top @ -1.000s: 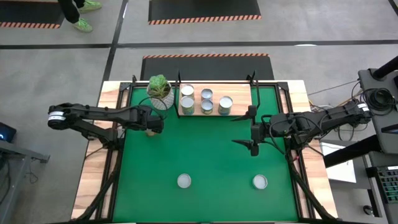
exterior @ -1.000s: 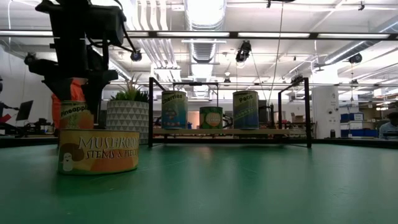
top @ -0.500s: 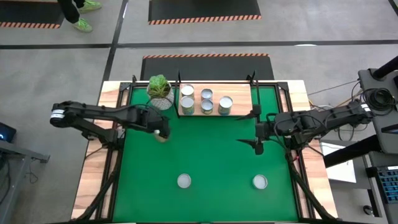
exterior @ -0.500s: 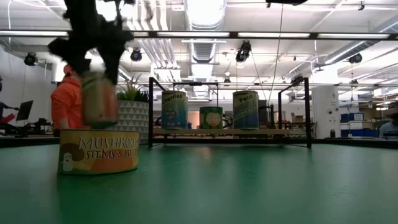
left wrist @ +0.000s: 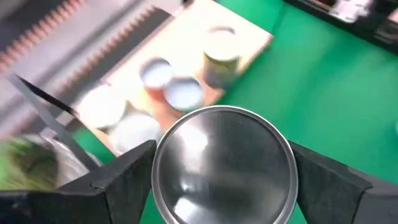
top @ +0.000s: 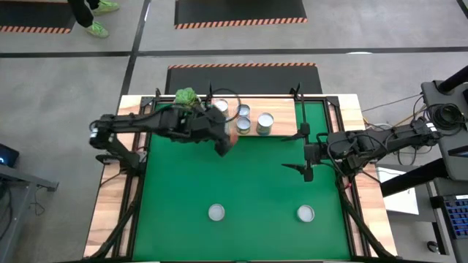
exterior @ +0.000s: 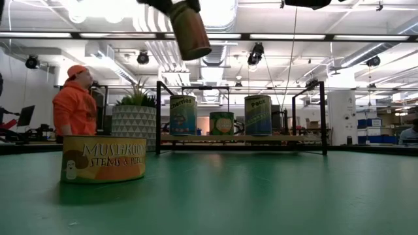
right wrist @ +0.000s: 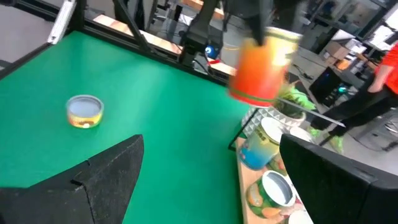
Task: Pick and place cans onto a shelf
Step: Put the canned pineapple on the shelf
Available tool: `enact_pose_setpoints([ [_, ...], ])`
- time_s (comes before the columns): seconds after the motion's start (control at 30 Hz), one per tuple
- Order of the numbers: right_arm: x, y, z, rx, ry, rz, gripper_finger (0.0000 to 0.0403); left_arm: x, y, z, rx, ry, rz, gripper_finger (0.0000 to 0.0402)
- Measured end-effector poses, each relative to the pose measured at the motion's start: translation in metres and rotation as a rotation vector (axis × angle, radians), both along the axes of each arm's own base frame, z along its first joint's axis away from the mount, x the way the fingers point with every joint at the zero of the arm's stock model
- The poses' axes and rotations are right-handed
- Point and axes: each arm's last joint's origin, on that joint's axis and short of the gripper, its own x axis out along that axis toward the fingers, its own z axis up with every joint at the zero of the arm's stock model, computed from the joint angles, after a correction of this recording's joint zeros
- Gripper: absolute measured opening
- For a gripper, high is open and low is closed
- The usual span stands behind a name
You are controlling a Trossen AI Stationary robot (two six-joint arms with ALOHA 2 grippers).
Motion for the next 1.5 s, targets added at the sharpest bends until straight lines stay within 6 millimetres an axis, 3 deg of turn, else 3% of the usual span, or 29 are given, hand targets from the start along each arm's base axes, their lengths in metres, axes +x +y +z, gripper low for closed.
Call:
enact_pose_setpoints([
  [0.17, -0.001, 0.0, -0.002, 0.006, 0.006, 0.007, 0.0364, 0.021, 0.004, 0.007, 0.194, 0.085, 0.005, 0.0309],
  [0.4, -0.003, -0.001, -0.002, 0.015, 0.004, 0.005, 0.0364, 0.051, 0.018, 0.011, 0.302, 0.096, -0.061, 0.0309],
  [0.83, -0.007, -0.001, -0.002, 0.022, 0.011, 0.002, 0.0364, 0.086, 0.069, -0.016, 0.434, 0.021, -0.092, 0.0309],
  [1.17, -0.007, -0.001, -0.002, 0.023, 0.011, 0.002, 0.0364, 0.092, 0.12, -0.046, 0.411, -0.074, -0.08, 0.031],
  [1.5, -0.007, -0.001, -0.002, 0.019, 0.011, 0.003, 0.0364, 0.093, 0.138, -0.073, 0.377, -0.134, -0.055, 0.031],
])
